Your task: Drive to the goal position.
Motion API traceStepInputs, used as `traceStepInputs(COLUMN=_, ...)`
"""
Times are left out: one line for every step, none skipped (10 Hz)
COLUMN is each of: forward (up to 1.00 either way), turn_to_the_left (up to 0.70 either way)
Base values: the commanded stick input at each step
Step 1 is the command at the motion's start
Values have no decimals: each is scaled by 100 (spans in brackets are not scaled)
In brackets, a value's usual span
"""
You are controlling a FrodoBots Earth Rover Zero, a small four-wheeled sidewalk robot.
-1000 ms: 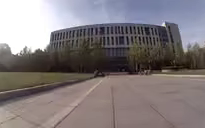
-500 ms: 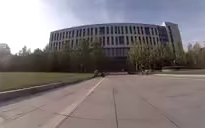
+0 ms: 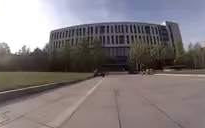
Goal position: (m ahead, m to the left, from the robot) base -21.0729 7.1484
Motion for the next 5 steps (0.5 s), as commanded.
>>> traceStepInputs(forward=70, turn_to_the_left=0)
traceStepInputs(forward=70, turn_to_the_left=0)
traceStepInputs(forward=70, turn_to_the_left=0)
traceStepInputs(forward=70, turn_to_the_left=0)
traceStepInputs(forward=70, turn_to_the_left=0)
